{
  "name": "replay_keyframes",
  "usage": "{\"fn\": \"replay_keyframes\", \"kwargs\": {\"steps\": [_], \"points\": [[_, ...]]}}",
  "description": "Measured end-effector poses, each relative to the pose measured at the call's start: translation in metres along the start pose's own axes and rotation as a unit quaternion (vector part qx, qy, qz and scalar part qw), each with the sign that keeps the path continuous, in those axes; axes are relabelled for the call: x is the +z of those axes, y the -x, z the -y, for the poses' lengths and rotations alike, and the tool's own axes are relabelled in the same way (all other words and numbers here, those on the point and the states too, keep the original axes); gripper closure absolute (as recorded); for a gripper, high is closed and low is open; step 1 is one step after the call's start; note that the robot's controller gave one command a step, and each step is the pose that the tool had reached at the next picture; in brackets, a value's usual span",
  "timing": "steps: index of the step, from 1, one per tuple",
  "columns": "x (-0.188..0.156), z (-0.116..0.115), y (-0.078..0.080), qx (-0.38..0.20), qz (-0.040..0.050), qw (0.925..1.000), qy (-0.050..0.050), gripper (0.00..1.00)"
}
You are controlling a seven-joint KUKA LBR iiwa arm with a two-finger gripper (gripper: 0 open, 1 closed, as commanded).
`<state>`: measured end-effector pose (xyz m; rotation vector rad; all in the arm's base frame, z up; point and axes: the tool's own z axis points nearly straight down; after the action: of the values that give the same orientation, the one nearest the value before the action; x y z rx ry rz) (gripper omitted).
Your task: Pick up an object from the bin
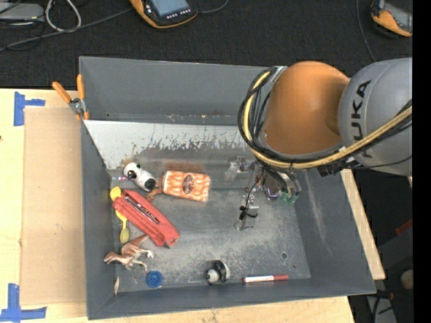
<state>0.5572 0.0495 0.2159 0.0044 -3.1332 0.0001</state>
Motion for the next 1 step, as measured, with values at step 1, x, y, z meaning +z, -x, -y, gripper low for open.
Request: {"fn": "replay_keyframes", "kwargs": {"steps": [1], "points": [[-0.0037, 0.0002, 0.0017, 0.001, 0.0037, 1.0000, 0.000, 0.00]]}}
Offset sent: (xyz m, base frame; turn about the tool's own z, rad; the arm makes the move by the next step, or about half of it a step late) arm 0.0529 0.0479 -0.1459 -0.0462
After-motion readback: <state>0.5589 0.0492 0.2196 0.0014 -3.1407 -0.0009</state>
